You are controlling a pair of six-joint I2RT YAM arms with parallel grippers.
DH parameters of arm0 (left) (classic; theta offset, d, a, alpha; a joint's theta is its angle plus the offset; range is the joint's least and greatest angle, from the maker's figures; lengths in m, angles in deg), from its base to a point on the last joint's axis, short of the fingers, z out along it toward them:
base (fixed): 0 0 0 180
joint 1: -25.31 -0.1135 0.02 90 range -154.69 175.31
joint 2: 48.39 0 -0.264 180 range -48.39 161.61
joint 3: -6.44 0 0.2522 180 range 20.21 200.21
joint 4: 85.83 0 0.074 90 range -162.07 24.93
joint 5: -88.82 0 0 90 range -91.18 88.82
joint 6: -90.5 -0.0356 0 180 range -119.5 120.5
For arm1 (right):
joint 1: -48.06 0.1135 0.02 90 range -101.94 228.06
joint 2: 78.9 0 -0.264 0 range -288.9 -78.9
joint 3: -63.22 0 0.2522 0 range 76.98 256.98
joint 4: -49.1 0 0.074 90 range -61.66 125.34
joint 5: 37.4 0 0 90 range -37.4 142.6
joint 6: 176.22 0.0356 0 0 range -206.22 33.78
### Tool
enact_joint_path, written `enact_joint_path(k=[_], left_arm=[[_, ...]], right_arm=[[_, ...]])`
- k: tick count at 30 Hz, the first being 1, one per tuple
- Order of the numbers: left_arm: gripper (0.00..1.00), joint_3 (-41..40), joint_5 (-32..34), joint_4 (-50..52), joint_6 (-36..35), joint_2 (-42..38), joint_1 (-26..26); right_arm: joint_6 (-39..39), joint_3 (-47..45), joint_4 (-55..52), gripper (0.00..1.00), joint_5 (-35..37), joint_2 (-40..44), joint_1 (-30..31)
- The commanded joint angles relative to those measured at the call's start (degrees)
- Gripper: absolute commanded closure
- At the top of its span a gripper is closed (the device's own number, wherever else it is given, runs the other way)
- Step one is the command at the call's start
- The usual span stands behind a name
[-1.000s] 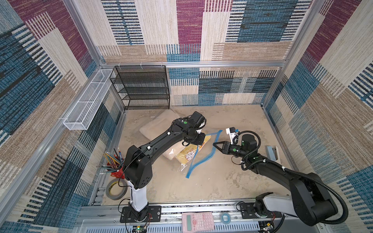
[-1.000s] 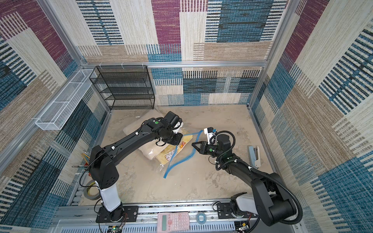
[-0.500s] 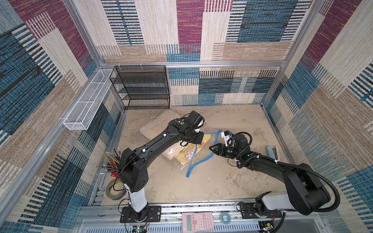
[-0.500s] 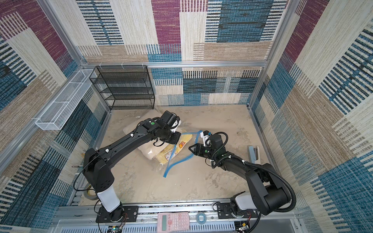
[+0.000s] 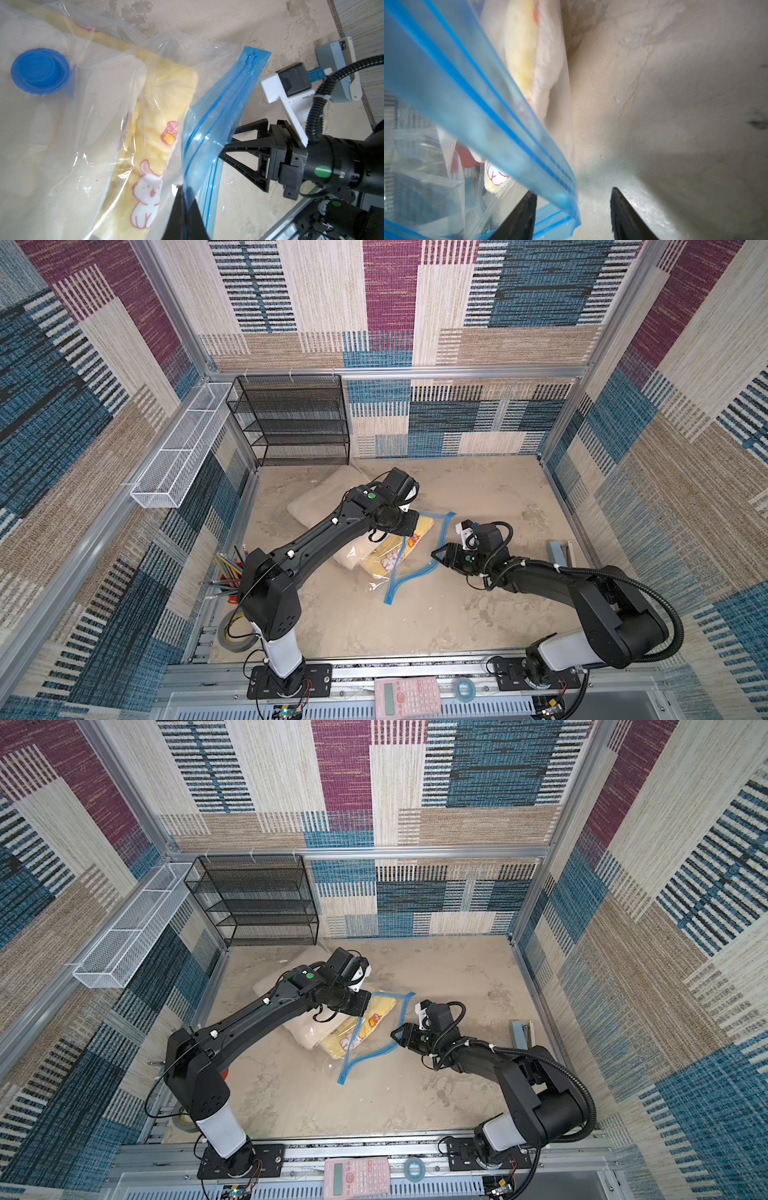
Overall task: Take the blanket out of the vacuum bag
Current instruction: Open the vacuum bag at the center of the board.
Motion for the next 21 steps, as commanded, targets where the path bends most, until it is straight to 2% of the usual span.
enact_joint_path(k=[1,5,10,15,21], left_arm=[[1.0,-0.4,0.9,-1.6,2.3,-1.0,0.0],[1.0,-1.2,1.6,-2.4,2.5,-2.0,-0.1],[1.0,-2.6,2.0,-3.7,2.5,-4.0,-0.1],[1.0,-3.8,3.2,-4.6,2.0,-6.2,-0.1],[1.0,-5.0,5.9,-4.8,0.8,-9.3,-0.1]], right_arm=[[4.9,-1.4,8.1,0.45,-3.7,-1.0,0.6],[6.4,-1.2,10.0,0.53,-3.8,-2.5,1.8],[7.2,-1.3,12.3,0.7,-4.1,-3.7,2.1],[5.9,-1.3,12.5,0.99,-4.7,-4.0,2.2],[1.9,-0.7,8.2,1.0,-1.0,-2.4,2.2]])
